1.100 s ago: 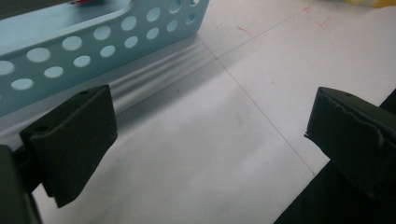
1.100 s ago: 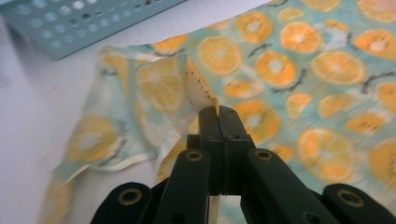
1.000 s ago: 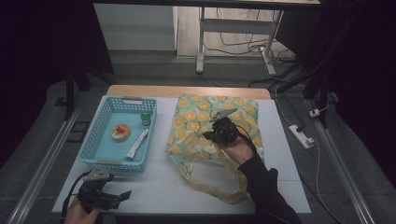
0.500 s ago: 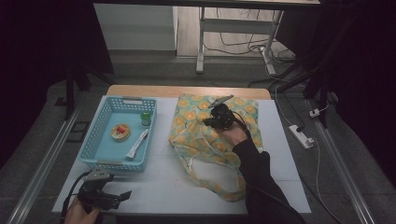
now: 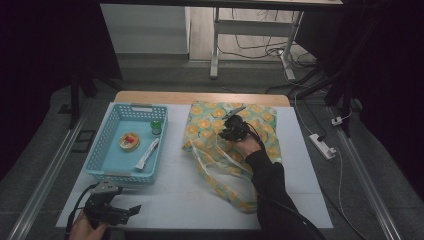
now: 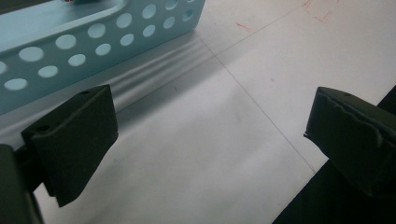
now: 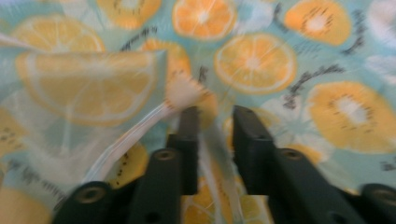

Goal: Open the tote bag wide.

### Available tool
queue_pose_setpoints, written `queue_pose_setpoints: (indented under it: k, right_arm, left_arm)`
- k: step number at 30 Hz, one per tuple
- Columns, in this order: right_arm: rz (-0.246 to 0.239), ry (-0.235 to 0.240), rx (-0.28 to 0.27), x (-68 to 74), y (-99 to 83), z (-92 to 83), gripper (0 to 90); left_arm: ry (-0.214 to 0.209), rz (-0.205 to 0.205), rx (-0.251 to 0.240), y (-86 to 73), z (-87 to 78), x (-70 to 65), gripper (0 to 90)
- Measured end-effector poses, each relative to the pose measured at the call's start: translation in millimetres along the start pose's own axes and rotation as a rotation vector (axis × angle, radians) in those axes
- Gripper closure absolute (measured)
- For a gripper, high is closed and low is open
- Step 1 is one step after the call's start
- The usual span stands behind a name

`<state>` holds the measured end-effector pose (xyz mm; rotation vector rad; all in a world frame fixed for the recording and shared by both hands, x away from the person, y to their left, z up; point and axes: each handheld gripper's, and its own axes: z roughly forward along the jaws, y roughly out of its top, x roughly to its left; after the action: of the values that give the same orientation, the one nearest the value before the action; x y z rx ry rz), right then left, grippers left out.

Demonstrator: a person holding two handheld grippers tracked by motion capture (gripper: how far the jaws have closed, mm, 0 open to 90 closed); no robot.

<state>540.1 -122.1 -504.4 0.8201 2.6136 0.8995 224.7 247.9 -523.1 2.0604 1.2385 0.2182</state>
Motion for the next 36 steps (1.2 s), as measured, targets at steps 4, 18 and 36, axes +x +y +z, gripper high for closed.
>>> queue_pose_setpoints:
  k: [4, 18, 36]
  right_arm:
    - [0.037, 0.011, -0.033, -1.2, 6.2, -14.8, 54.5]
    - [0.09, 0.115, -0.093, 16.7, -5.2, -70.7, 29.6]
    - [0.061, 0.066, -0.033, 54.4, -66.4, -99.6, 0.0]
  left_arm:
    - [0.001, 0.003, 0.003, 0.1, 0.1, -0.2, 2.4]
    - [0.006, 0.001, 0.005, 0.3, 0.5, -0.6, 2.5]
    - [0.007, -0.003, 0.007, 0.5, 0.9, -0.7, 2.5]
